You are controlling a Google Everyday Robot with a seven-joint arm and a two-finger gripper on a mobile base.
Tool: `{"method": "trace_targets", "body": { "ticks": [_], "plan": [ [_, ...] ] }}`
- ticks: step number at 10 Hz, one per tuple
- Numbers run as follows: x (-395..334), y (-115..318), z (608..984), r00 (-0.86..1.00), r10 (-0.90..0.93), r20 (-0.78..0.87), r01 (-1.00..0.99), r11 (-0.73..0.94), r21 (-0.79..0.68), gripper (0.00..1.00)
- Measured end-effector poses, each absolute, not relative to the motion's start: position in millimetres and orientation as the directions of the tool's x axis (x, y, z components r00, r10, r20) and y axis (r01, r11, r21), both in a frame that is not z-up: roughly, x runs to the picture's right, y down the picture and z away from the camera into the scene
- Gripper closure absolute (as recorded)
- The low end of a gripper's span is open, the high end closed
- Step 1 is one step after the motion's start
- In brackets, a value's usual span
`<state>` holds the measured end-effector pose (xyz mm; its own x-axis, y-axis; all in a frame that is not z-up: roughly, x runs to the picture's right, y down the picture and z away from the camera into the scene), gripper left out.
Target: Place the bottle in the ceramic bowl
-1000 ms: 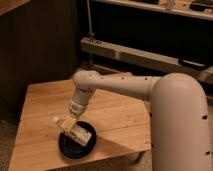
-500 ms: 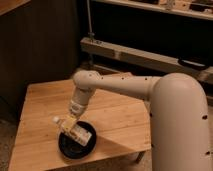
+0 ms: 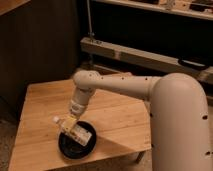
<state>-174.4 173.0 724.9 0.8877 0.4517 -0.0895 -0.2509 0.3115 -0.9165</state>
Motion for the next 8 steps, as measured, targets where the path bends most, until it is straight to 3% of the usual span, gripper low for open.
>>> {"method": "trace_targets", "body": {
  "ticks": [2, 3, 8],
  "plan": [
    [-174.3, 172.7, 724.8, 0.888, 0.452, -0.089, -0.251, 0.312, -0.916, 0.81],
    [-174.3, 172.7, 724.8, 0.888, 0.452, -0.089, -0.251, 0.312, -0.916, 0.78],
    [-174.1, 172.5, 724.8, 0.887, 0.452, -0.089, -0.251, 0.312, -0.916, 0.30]
  ]
}}
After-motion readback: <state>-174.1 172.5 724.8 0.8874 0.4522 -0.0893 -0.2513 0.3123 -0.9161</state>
